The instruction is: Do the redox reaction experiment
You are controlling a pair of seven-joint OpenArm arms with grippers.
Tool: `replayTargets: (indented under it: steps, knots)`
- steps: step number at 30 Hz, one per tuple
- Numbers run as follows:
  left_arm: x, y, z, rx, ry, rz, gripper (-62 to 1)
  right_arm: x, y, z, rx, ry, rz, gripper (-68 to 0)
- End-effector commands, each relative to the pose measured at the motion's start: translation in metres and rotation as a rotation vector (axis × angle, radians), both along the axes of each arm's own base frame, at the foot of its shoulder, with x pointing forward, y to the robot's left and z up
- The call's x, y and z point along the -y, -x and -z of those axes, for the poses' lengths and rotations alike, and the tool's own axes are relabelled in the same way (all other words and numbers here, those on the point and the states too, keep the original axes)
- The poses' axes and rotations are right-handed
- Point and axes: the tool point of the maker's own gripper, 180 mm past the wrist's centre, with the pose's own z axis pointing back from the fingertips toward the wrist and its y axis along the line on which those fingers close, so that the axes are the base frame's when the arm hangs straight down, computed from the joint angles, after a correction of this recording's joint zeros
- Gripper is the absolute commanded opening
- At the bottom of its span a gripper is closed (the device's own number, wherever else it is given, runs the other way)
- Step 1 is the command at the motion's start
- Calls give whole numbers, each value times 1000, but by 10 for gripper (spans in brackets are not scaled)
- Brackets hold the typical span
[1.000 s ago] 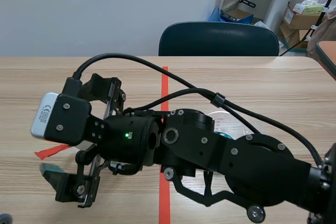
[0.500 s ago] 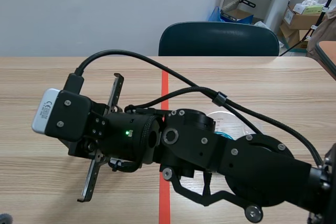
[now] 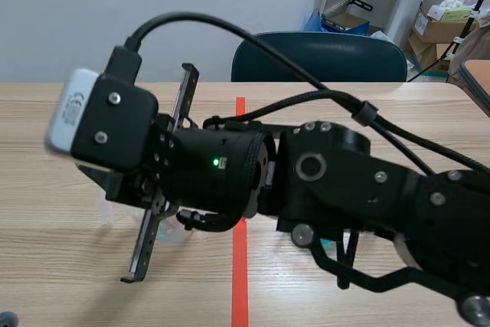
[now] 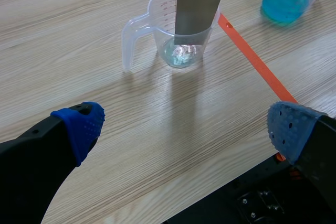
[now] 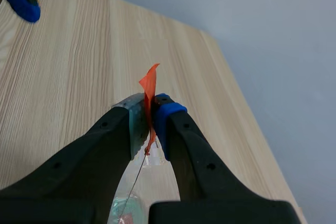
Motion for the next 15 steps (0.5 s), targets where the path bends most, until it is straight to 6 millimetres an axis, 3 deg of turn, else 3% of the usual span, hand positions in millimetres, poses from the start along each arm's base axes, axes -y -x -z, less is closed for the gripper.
replayTargets:
  steps: [1, 9, 15]
  knots:
    - [5, -5, -10, 31, 20, 4, 14, 3, -11, -23, 23, -45, 26, -668]
    - [5, -5, -10, 31, 20, 4, 14, 13, -25, -67, -27, -98, 67, -668]
    - [5, -5, -10, 31, 20, 4, 14, 16, -35, -90, -42, -123, 71, -668]
